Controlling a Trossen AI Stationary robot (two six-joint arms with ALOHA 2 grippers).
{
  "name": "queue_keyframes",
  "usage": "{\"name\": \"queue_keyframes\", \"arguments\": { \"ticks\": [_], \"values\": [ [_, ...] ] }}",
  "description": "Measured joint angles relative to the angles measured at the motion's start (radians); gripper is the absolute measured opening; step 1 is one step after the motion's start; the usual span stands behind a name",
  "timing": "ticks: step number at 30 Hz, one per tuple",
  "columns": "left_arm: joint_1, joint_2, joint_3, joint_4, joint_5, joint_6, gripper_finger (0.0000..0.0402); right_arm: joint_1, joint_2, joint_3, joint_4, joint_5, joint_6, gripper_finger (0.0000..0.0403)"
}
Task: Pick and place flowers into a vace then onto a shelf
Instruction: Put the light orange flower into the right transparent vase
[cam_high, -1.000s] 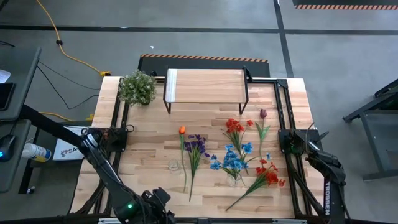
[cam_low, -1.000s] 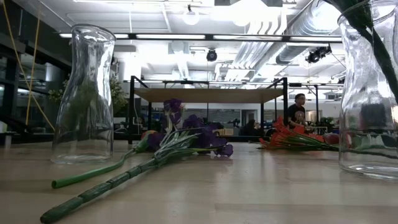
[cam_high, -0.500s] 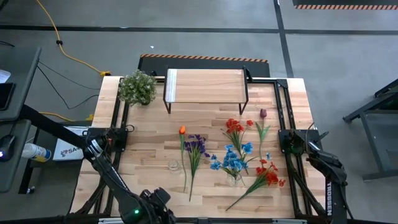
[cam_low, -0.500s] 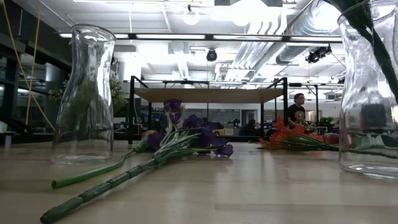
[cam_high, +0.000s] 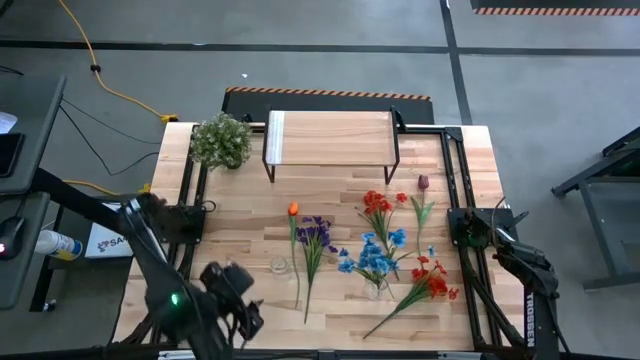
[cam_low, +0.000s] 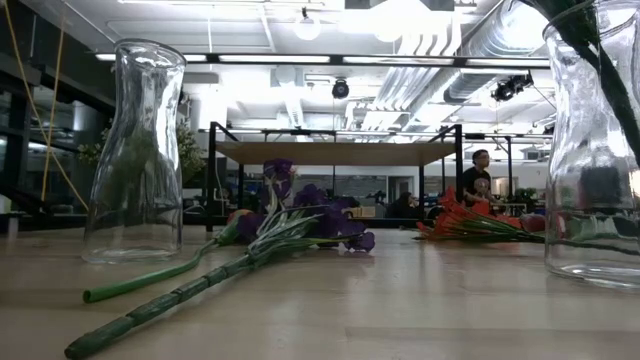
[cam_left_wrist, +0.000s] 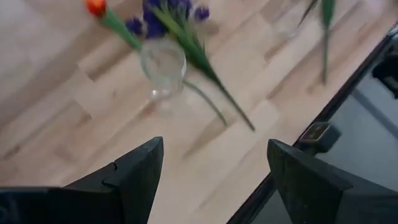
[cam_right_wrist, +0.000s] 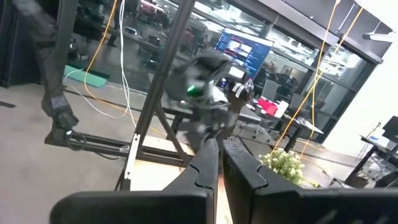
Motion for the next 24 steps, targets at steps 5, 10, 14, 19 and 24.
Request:
{"name": "queue_keyframes", "arguments": {
  "ticks": [5, 10, 14, 19, 24],
  "values": [
    [0.071, -0.104, -0.006, -0.001, -0.080, 0.083, 0.0319, 0.000, 0.000, 0.000, 0.006, 0.000, -0.014, 0.0012],
    [0.168, -0.158, -0.007, -0.002, -0.108, 0.142, 0.0319, 0.000, 0.000, 0.000, 0.008, 0.001, -0.014, 0.0012],
    [0.270, -0.160, -0.010, 0.002, -0.085, 0.226, 0.0319, 0.000, 0.000, 0.000, 0.008, 0.008, -0.014, 0.0012],
    [0.421, -0.148, -0.009, 0.003, -0.008, 0.365, 0.0319, 0.000, 0.000, 0.000, 0.008, 0.025, -0.014, 0.0012],
    [0.533, -0.139, -0.009, 0.002, 0.024, 0.455, 0.0319, 0.000, 0.000, 0.000, 0.008, 0.026, 0.010, 0.0012]
  ]
}}
